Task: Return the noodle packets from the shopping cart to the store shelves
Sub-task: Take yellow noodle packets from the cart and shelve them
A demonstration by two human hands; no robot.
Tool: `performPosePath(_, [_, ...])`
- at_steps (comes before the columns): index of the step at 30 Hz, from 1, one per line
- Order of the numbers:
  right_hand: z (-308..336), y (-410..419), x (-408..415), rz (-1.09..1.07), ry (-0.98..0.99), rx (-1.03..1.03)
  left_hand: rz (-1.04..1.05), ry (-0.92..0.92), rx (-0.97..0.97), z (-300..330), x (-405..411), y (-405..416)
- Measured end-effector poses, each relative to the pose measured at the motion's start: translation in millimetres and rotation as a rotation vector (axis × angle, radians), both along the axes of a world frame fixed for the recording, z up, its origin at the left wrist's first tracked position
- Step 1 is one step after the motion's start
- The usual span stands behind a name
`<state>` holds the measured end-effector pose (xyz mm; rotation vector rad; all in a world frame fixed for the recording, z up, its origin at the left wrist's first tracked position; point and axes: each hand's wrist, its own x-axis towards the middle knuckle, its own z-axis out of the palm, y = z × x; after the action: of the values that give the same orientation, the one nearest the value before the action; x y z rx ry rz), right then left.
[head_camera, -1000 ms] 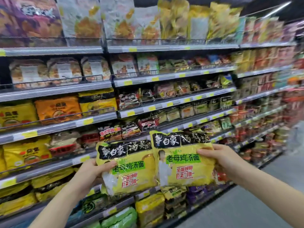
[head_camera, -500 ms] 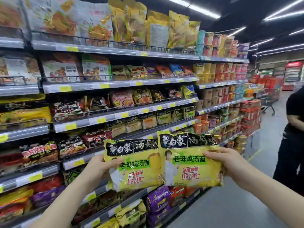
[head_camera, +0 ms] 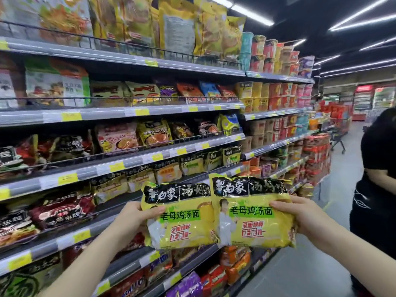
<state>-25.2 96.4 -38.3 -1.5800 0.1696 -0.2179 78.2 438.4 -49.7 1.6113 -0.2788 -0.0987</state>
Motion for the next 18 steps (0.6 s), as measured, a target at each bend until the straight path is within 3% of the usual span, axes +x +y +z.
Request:
performPosePath(6, [18.4, -48.1, 97.5, 0.056, 0.026, -0.017, 0.018, 0.025, -0.016, -2.5, 101.1, -37.9])
performPosePath(18, [2.4, -116.0, 251.4, 0.128, 0.051, -0.013, 0.082, 0.039, 0.019, -9.5, 228.8, -94.8])
